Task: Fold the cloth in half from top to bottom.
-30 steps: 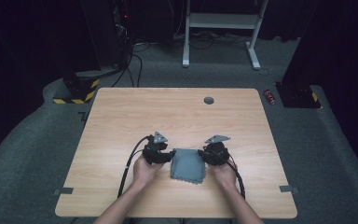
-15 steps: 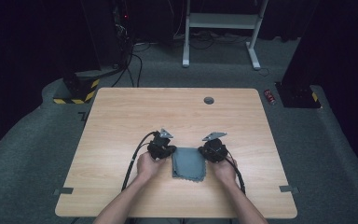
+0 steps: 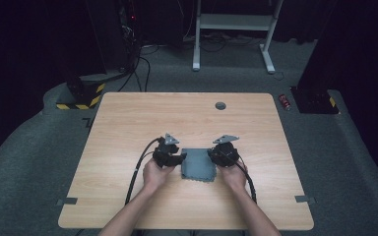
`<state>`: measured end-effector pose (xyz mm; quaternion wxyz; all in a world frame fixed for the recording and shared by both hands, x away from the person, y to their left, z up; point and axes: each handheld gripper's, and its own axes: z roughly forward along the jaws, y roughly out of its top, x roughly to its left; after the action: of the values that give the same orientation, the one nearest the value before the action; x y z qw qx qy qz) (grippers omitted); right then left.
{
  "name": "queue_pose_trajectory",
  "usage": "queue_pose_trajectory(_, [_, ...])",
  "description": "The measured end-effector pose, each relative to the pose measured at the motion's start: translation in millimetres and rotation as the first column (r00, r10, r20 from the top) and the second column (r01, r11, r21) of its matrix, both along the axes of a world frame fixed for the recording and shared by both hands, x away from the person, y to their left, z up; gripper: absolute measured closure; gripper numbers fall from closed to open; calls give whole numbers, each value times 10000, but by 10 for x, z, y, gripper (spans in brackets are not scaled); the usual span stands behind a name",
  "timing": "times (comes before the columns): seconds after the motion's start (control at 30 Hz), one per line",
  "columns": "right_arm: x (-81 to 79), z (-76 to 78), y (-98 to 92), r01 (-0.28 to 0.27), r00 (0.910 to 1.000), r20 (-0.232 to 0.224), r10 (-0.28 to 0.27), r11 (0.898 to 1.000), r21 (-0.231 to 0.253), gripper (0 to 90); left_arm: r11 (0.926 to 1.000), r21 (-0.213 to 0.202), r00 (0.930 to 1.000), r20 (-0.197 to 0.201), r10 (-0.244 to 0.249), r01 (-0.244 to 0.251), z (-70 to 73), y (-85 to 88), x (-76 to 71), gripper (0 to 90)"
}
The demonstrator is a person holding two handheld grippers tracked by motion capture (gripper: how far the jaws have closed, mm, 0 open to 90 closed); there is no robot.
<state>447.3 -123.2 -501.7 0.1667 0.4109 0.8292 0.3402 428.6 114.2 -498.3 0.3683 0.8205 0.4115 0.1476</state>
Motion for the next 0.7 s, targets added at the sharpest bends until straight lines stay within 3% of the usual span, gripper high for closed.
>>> queue_pose_trajectory(0.23, [-291,-85,-25,-587,9983,-41,586,9981,-197,690,9970,617,9989,6,-470,469,-62,-18,-298,480])
queue_pose_trajectory(0.7, [-306,-145,-94,-532,9985,-135,533,9985,110,681,9944,986,9993,-58,-372,376,-161,132,-481,467])
